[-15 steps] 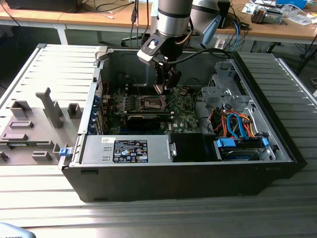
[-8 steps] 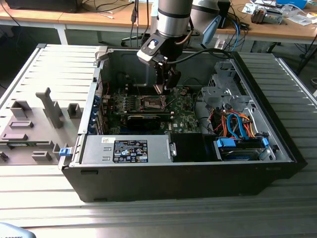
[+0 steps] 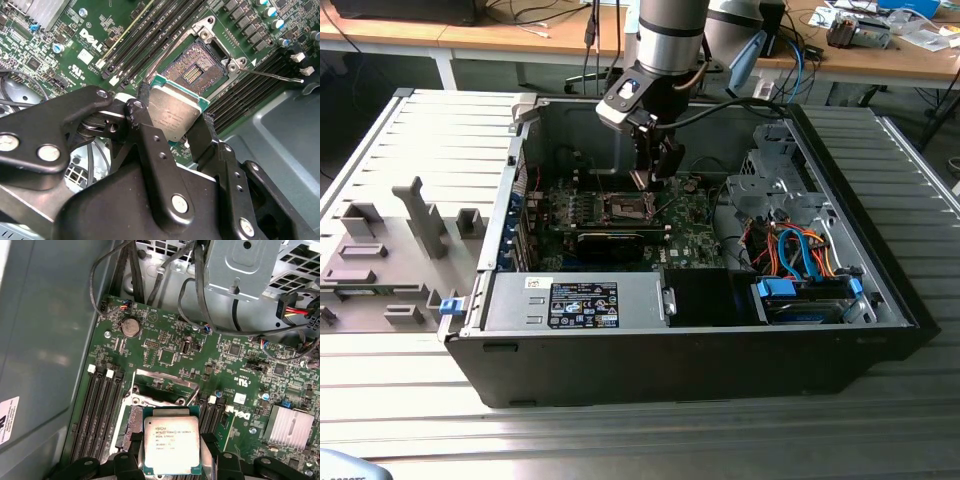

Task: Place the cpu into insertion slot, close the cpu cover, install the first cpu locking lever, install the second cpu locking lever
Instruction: 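Place the cpu into insertion slot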

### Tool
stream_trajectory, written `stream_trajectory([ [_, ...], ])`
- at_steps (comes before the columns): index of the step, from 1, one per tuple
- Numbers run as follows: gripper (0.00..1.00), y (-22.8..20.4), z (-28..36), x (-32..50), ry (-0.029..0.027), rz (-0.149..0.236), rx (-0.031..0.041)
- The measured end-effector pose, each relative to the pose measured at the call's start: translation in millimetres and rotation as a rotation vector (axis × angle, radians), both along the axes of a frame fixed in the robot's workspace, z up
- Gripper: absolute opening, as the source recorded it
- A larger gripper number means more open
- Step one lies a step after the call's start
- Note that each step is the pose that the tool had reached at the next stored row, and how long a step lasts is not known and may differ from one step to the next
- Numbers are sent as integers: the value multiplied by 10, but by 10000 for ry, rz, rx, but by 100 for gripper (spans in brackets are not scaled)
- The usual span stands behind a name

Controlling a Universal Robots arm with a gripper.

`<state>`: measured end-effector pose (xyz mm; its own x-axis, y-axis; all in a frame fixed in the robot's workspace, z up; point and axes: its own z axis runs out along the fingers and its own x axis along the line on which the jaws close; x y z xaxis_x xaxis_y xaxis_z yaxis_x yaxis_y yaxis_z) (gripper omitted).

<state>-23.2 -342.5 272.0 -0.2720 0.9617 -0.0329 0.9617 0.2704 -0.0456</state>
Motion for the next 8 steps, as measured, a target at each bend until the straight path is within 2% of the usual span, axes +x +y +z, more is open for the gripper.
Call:
stream_trajectory([
  [4, 55, 0, -3, 0, -1, -174, 16],
  [8, 55, 0, -2, 0, 1, -445, 161],
])
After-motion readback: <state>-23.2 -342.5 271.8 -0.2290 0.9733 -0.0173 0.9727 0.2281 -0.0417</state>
